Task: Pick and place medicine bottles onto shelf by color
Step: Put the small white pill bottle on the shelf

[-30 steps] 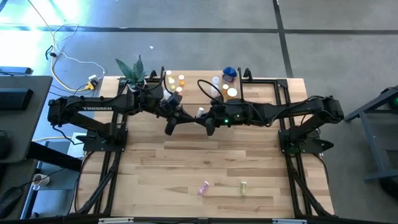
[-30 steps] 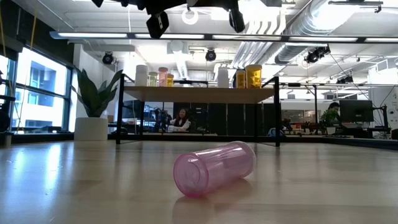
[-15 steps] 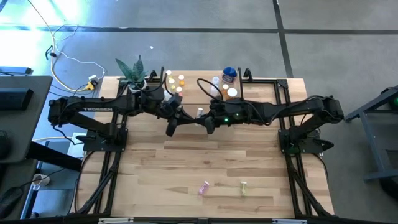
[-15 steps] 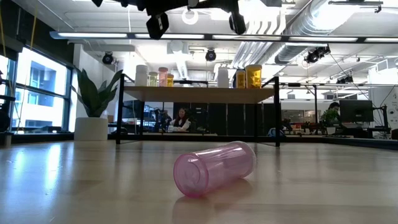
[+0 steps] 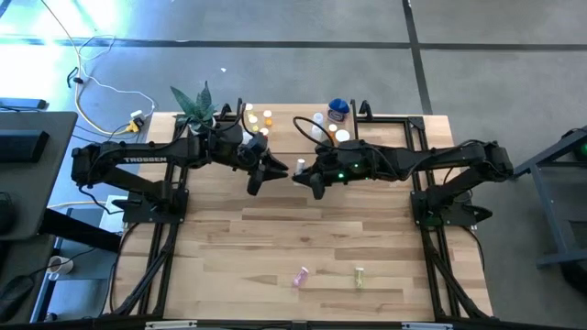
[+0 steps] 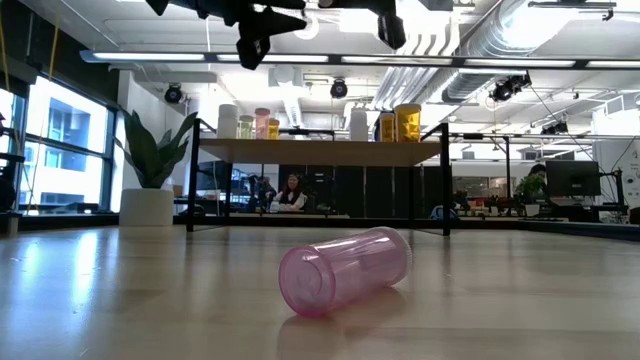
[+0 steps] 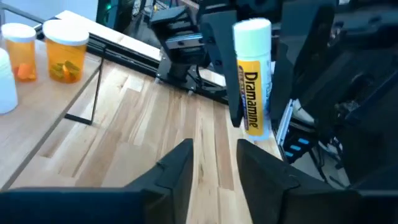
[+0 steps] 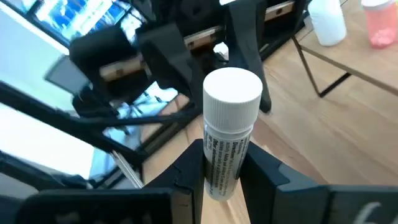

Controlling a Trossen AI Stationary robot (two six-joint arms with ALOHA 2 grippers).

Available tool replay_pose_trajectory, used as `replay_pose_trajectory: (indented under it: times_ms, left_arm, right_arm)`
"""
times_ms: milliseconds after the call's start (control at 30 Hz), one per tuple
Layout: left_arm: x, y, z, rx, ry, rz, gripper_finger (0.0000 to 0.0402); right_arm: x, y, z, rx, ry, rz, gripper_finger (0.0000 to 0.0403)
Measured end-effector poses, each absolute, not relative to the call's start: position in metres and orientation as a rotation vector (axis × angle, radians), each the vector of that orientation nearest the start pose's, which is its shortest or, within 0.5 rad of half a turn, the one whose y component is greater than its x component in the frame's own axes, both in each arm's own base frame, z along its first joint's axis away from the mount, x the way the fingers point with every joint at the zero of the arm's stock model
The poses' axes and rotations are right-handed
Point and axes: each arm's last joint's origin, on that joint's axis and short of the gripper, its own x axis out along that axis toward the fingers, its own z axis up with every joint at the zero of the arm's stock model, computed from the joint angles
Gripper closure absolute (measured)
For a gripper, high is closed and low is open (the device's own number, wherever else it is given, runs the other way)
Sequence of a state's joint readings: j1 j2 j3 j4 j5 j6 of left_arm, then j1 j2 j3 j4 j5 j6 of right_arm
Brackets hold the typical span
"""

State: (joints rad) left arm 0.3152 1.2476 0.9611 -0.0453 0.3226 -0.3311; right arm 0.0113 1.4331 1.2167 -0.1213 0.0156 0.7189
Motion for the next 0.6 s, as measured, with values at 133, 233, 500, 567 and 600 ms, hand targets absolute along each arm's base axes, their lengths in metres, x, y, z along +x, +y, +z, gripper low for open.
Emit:
replay_pose_trajectory:
  times_ms: [133,233,500,567,600]
  left_arm:
    - [0.267,0.083,0.316,-0.464,0.262,0.027,0.0267]
    - [0.267,0.085,0.325,-0.457,0.19,-0.052,0.0257]
    - [0.268,0.085,0.333,-0.36,0.104,-0.075,0.0238]
    - [0.268,0.086,0.333,-0.359,0.104,-0.066,0.0233]
    - [0.268,0.086,0.333,-0.358,0.102,-0.054,0.0231]
  right_arm:
    - [0.324,0.001,0.34,0.627,0.339,-0.121,0.0336]
    - [0.324,-0.003,0.34,0.568,0.338,-0.114,0.0336]
    - [0.325,-0.014,0.344,0.427,0.289,-0.103,0.0336]
    - [0.326,-0.015,0.348,0.384,0.258,-0.094,0.0336]
    - [0.326,-0.015,0.349,0.362,0.248,-0.089,0.0336]
